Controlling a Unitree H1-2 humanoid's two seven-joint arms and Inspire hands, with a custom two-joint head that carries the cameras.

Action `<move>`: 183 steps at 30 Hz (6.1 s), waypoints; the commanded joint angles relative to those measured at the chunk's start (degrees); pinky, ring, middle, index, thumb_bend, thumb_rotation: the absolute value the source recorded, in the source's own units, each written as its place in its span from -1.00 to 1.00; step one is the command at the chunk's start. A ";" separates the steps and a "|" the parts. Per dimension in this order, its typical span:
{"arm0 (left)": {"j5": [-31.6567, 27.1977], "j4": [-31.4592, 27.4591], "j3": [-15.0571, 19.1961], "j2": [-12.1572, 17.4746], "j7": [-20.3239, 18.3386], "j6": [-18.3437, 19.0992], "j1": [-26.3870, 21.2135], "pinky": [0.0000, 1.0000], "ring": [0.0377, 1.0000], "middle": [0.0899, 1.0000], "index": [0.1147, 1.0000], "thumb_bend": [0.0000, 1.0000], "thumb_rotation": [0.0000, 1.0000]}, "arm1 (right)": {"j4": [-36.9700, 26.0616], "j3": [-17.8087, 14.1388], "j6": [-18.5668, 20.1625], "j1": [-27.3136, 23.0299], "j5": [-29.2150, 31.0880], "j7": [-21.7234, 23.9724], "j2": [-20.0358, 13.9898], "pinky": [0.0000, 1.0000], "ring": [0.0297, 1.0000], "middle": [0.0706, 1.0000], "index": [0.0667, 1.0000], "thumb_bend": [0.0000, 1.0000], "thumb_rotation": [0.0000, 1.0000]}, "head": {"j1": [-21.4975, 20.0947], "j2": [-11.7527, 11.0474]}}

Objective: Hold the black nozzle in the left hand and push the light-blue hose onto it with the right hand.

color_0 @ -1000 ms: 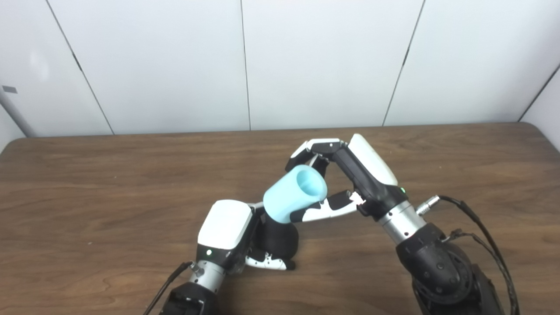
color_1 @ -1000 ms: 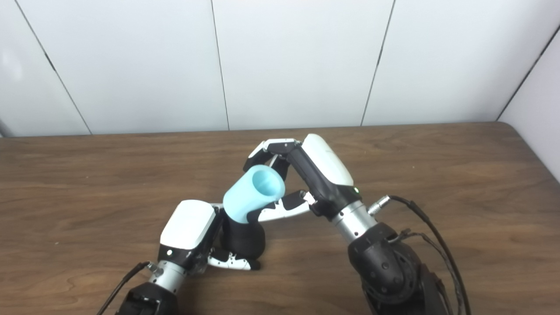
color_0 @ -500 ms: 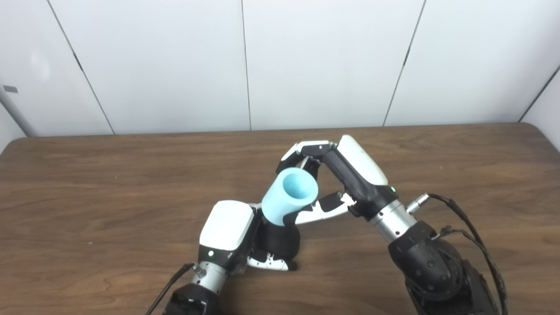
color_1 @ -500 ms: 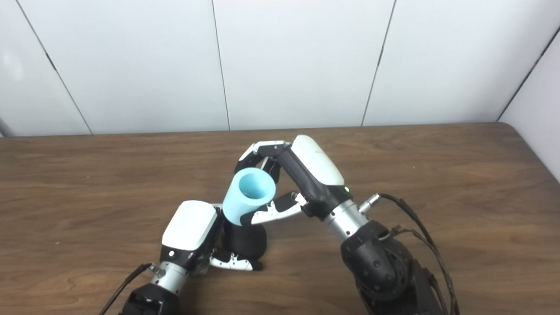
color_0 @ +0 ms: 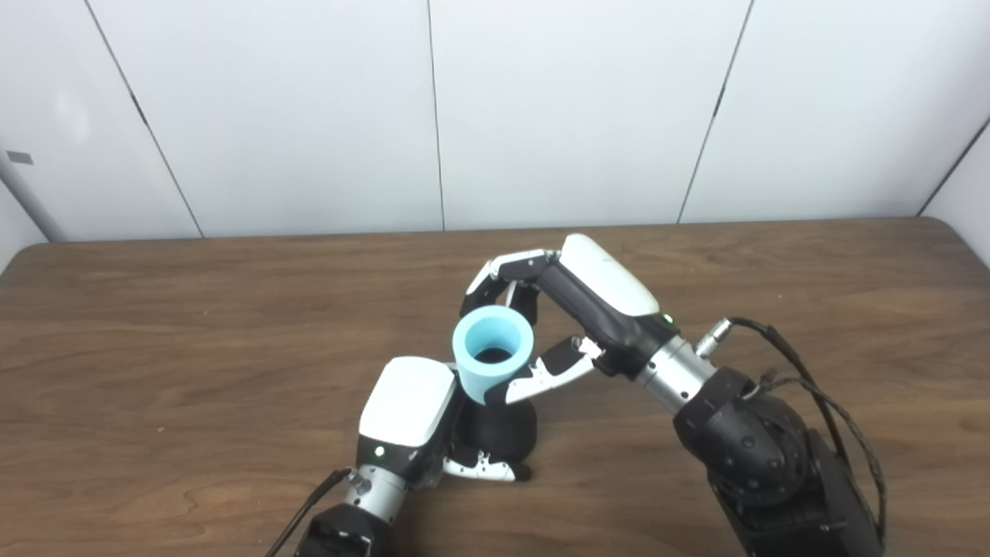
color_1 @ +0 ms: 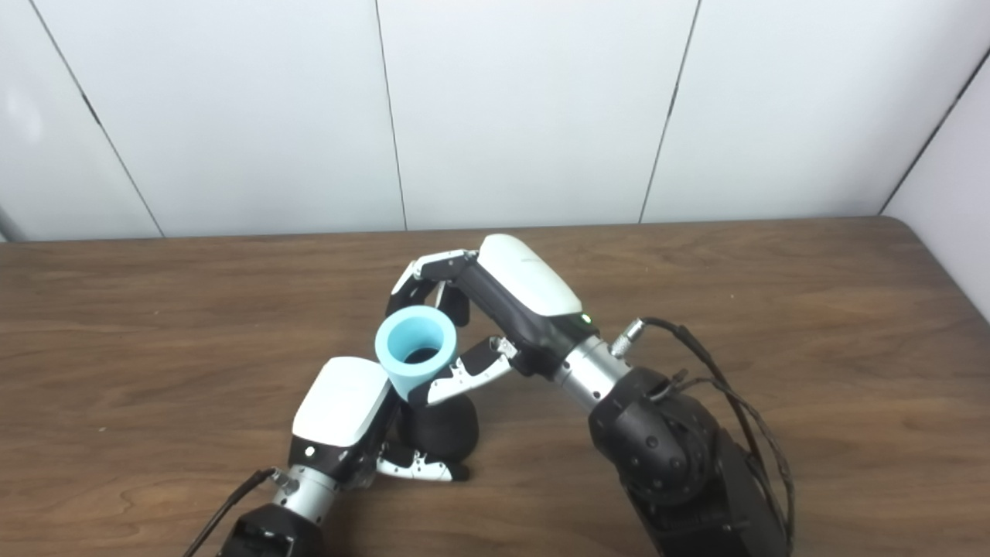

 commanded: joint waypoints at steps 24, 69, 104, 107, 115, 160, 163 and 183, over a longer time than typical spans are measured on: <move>1.59 2.15 -4.39 -0.95 -3.04 0.08 1.85 -0.34 -0.20 -0.27 -0.08 0.04 -1.00 | 4.67 -1.56 -0.80 -1.36 4.24 0.53 -2.17 -0.33 -0.25 -0.07 -0.02 -0.01 -1.00 | 0.09 0.69; 0.96 1.65 -4.30 -0.06 -3.44 -0.24 1.69 -0.35 -0.22 -0.28 -0.08 0.04 -1.00 | -0.73 -3.71 7.67 1.18 1.25 5.66 -11.55 0.70 0.87 0.83 0.84 0.99 -0.14 | -1.17 0.00; -0.61 2.33 -4.11 0.03 -5.69 0.55 1.27 -0.35 -0.19 -0.27 -0.08 0.04 -1.00 | -19.51 -4.56 -6.14 3.14 -9.20 9.98 -10.00 1.00 1.00 1.00 0.94 0.40 1.00 | -0.88 0.34; -0.25 2.60 -4.27 0.11 -5.32 0.32 1.10 -0.35 -0.19 -0.24 -0.08 0.04 -1.00 | -20.45 -3.87 -6.46 3.37 -9.79 11.63 -9.27 1.00 1.00 1.00 0.91 0.38 1.00 | -0.83 0.42; 1.44 2.57 -5.03 0.14 -7.38 1.49 0.54 -0.27 -0.10 -0.18 -0.09 0.04 -1.00 | -20.24 -2.46 -9.15 4.03 -11.43 15.01 -8.42 1.00 1.00 0.95 0.88 0.31 1.00 | -0.83 0.61; -0.35 1.48 -4.45 -0.25 -5.99 1.33 1.24 -0.35 -0.23 -0.29 -0.07 0.03 -1.00 | -10.11 -0.78 -12.49 8.33 -10.54 17.39 -11.17 0.87 0.90 0.79 0.71 0.31 1.00 | -0.36 0.90; -0.38 1.24 -4.47 -0.11 -6.27 1.24 1.21 -0.34 -0.22 -0.28 -0.07 0.03 -1.00 | -8.82 -0.74 -13.03 8.94 -10.21 15.98 -11.41 0.87 0.90 0.79 0.72 0.30 1.00 | -0.43 0.95; 0.04 0.16 -4.56 0.03 -6.94 1.39 1.77 -0.38 -0.25 -0.31 -0.08 0.03 -1.00 | -1.04 -0.39 -15.25 11.10 -9.02 8.50 -13.56 0.71 0.88 0.81 0.72 0.25 1.00 | -0.17 1.65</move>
